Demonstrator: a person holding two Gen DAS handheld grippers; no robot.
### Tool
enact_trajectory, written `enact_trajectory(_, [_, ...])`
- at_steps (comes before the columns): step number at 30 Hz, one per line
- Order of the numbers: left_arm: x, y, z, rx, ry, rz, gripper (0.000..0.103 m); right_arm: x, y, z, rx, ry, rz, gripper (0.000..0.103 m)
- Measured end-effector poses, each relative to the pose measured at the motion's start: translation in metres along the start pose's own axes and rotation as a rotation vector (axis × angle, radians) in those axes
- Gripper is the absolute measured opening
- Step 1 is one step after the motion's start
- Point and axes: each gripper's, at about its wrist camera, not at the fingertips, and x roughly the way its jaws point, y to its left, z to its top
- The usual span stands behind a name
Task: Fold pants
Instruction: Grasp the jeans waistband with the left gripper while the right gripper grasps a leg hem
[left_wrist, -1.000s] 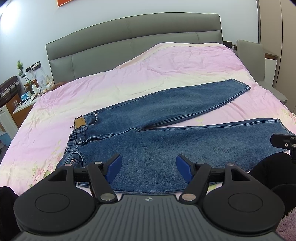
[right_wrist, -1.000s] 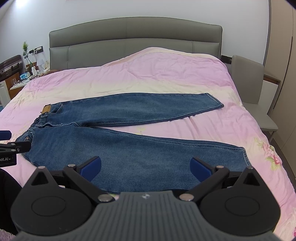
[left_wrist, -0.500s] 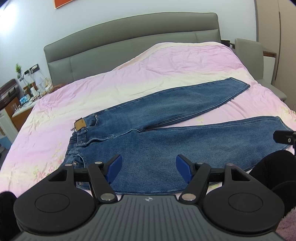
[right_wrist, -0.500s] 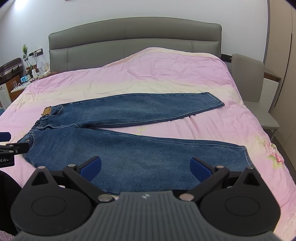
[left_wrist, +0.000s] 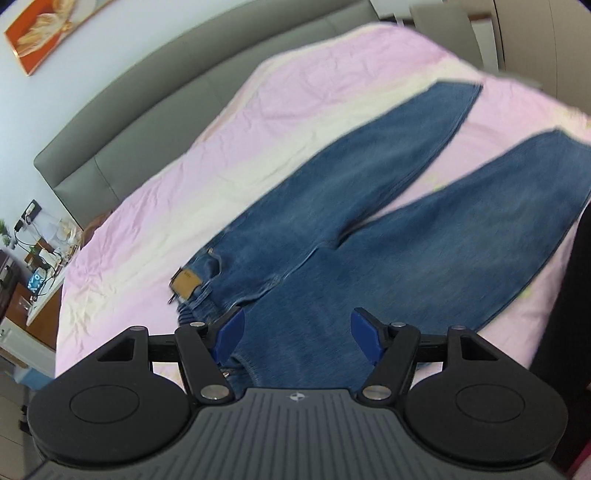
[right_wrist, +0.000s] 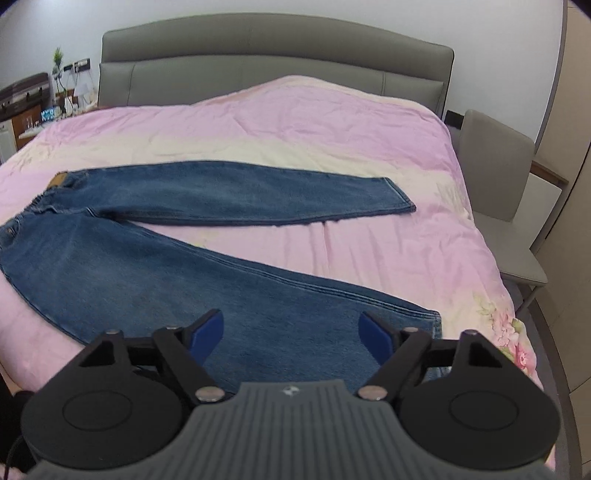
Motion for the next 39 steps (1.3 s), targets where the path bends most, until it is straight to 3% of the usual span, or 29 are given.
enact_trajectory(5, [0.046, 0.018, -0.027, 0.15, 0.152, -0.002, 0.078, 0.04, -0.042, -0.016, -0.029, 0.1, 0.003, 0.061])
enact_trajectory(9, [0.086, 0.015, -0.055, 0.312, 0.276, -0.026, 0.078, 0.07, -0.058, -0.033, -0.076, 0.208, 0.038, 0.057])
enact_trajectory(13, [0.121, 0.007, -0.073, 0.397, 0.376, -0.045, 0.078, 0.089, -0.061, -0.048, -0.147, 0.272, 0.069, 0.054])
enact_trajectory(23, [0.172, -0.029, -0.095, 0.551, 0.414, -0.046, 0.083, 0.113, -0.049, -0.085, -0.451, 0.392, 0.078, 0.055])
enact_trajectory(30, [0.189, -0.043, -0.101, 0.603, 0.385, 0.025, 0.09, 0.131, -0.036, -0.101, -0.597, 0.323, 0.024, 0.055])
enact_trajectory(31, [0.19, -0.045, -0.102, 0.601, 0.386, 0.038, 0.09, 0.133, -0.035, -0.101, -0.606, 0.316, 0.019, 0.051])
enact_trajectory(33, [0.188, -0.048, -0.102, 0.598, 0.382, 0.055, 0.078, 0.135, -0.032, -0.099, -0.612, 0.311, 0.01, 0.04])
enact_trajectory(34, [0.184, -0.051, -0.104, 0.597, 0.374, 0.055, 0.066, 0.135, -0.031, -0.097, -0.623, 0.301, -0.006, 0.023])
enact_trajectory(35, [0.181, -0.052, -0.105, 0.594, 0.362, 0.061, 0.057, 0.134, -0.03, -0.096, -0.639, 0.291, -0.023, 0.014])
enact_trajectory(39, [0.166, -0.045, -0.102, 0.503, 0.303, 0.107, 0.037, 0.123, -0.029, -0.086, -0.622, 0.239, -0.071, 0.008])
